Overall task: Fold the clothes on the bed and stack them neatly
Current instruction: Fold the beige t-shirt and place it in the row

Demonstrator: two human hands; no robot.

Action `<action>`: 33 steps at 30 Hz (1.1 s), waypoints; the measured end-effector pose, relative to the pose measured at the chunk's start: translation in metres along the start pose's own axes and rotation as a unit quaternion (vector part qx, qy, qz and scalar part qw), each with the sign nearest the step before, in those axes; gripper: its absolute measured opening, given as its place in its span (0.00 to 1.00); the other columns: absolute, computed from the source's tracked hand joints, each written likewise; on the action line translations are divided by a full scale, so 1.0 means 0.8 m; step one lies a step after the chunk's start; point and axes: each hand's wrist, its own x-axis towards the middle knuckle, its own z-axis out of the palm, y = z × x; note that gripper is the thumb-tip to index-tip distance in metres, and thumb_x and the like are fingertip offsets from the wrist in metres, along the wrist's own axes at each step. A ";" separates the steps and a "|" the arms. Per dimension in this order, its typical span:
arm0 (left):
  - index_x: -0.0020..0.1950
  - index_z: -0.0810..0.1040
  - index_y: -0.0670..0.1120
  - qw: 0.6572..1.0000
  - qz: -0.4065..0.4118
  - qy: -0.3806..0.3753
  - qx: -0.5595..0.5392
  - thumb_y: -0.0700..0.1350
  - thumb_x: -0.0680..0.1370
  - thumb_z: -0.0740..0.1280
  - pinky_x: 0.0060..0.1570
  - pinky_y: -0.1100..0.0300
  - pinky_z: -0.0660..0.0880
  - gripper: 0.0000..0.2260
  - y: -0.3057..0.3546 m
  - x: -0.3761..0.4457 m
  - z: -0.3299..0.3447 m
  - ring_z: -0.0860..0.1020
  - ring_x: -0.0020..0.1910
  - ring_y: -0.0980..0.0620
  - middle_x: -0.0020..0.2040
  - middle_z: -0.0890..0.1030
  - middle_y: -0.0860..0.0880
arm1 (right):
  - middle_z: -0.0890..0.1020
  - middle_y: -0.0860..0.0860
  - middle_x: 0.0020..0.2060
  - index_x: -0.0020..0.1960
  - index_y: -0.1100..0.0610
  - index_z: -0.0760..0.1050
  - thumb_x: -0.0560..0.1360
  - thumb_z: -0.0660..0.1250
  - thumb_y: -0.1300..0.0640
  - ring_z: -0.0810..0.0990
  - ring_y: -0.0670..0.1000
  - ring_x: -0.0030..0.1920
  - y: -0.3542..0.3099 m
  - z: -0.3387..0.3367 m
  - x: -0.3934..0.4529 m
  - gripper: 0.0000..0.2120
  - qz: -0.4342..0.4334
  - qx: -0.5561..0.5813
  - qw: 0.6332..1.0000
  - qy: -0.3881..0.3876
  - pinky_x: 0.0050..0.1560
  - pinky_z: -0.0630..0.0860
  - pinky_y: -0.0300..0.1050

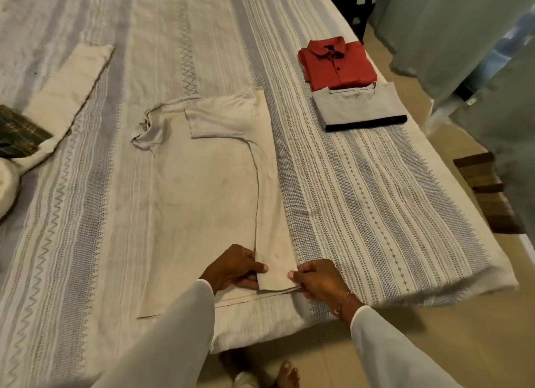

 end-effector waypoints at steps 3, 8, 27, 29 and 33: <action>0.50 0.79 0.34 1.000 -0.001 -0.003 -0.017 0.36 0.73 0.77 0.42 0.49 0.84 0.10 -0.004 -0.002 -0.009 0.85 0.40 0.42 0.43 0.85 0.38 | 0.82 0.53 0.33 0.40 0.63 0.79 0.68 0.82 0.57 0.79 0.49 0.30 0.002 -0.001 -0.003 0.14 0.015 0.038 0.999 0.022 0.34 0.78 0.43; 0.46 0.78 0.38 1.000 -0.004 0.012 0.009 0.37 0.73 0.77 0.41 0.50 0.84 0.09 -0.014 -0.003 -0.021 0.80 0.32 0.45 0.37 0.82 0.38 | 0.78 0.44 0.52 0.59 0.48 0.70 0.54 0.81 0.31 0.78 0.47 0.49 0.022 0.013 -0.013 0.42 -0.124 -0.224 0.962 0.095 0.46 0.76 0.42; 0.55 0.79 0.40 0.980 -0.007 -0.095 -0.173 0.39 0.73 0.75 0.44 0.54 0.84 0.13 -0.011 -0.024 -0.011 0.84 0.48 0.44 0.53 0.84 0.38 | 0.78 0.49 0.51 0.58 0.51 0.72 0.62 0.80 0.43 0.76 0.50 0.50 0.048 0.068 -0.012 0.30 -0.309 -0.275 0.854 0.317 0.46 0.78 0.48; 0.60 0.78 0.38 0.976 -0.005 -0.103 -0.194 0.38 0.73 0.74 0.44 0.53 0.84 0.17 -0.007 -0.027 -0.005 0.84 0.50 0.43 0.55 0.84 0.37 | 0.78 0.50 0.52 0.59 0.51 0.70 0.59 0.82 0.45 0.76 0.52 0.52 0.039 0.076 -0.005 0.35 -0.269 -0.271 0.863 0.330 0.48 0.77 0.50; 0.60 0.77 0.38 0.976 0.010 -0.093 -0.196 0.37 0.75 0.73 0.40 0.56 0.84 0.14 -0.003 -0.030 -0.001 0.85 0.46 0.46 0.52 0.85 0.39 | 0.80 0.52 0.51 0.58 0.51 0.69 0.61 0.83 0.55 0.77 0.54 0.50 0.038 0.080 0.009 0.32 -0.245 -0.230 0.879 0.339 0.47 0.76 0.50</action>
